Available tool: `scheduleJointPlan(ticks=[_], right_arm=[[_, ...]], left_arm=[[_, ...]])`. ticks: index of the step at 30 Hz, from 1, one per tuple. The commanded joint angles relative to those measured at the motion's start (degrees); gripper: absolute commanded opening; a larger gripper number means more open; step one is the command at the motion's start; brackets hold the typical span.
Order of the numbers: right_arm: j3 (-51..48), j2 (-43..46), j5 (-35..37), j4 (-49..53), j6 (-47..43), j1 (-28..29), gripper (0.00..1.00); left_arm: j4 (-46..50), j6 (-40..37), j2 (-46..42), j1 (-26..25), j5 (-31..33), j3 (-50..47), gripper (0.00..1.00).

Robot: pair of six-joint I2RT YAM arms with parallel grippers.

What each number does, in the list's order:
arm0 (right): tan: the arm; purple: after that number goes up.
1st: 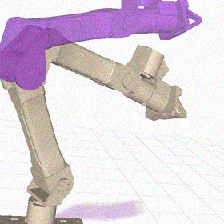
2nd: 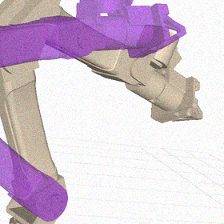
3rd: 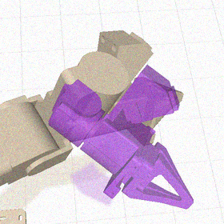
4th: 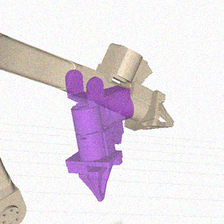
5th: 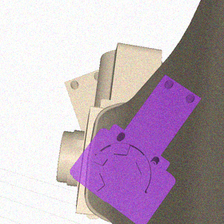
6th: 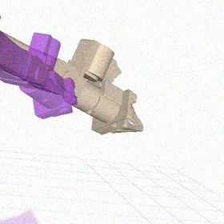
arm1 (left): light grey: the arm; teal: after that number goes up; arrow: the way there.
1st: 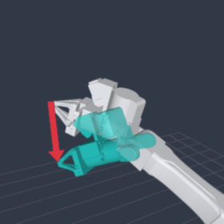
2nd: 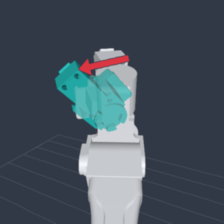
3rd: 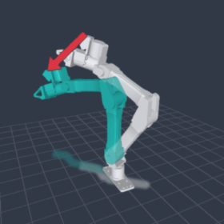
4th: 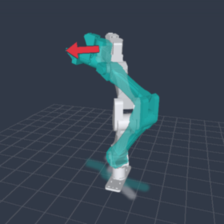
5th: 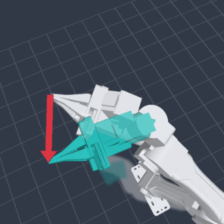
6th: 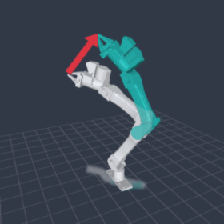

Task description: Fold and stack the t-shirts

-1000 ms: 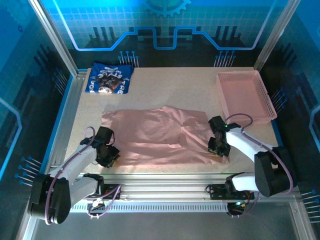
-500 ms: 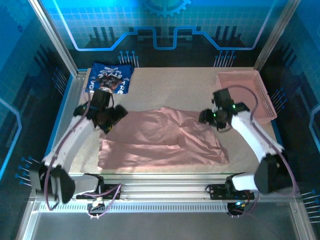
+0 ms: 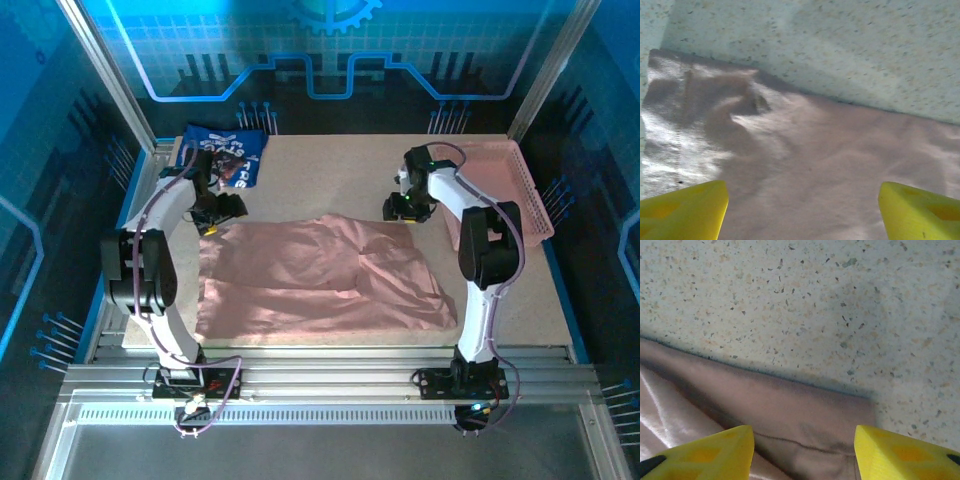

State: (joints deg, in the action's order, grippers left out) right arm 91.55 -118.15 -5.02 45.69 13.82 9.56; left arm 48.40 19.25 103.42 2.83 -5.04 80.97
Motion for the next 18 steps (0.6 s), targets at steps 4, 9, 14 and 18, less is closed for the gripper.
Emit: scheduleJointPlan(ticks=[4, 9, 14, 18], right_arm=[[1.2, -1.6, -0.8, 2.1, -1.4, -0.6, 0.57], [0.0, -2.1, -0.2, 2.0, -1.1, -0.6, 0.56], [-0.1, -2.7, 1.6, 2.4, -0.7, -0.8, 0.56], [0.4, -3.5, 1.1, 2.1, -0.3, -1.0, 0.56]], left_arm=[[1.7, -5.3, 1.8, 2.4, 4.8, 0.6, 0.77], [-1.1, -3.9, 2.4, 4.9, 6.2, -0.3, 0.76], [-2.3, -3.6, 4.4, 5.8, 7.1, 0.5, 0.75], [-3.6, -2.5, 6.2, 6.3, 5.8, 0.4, 0.74]])
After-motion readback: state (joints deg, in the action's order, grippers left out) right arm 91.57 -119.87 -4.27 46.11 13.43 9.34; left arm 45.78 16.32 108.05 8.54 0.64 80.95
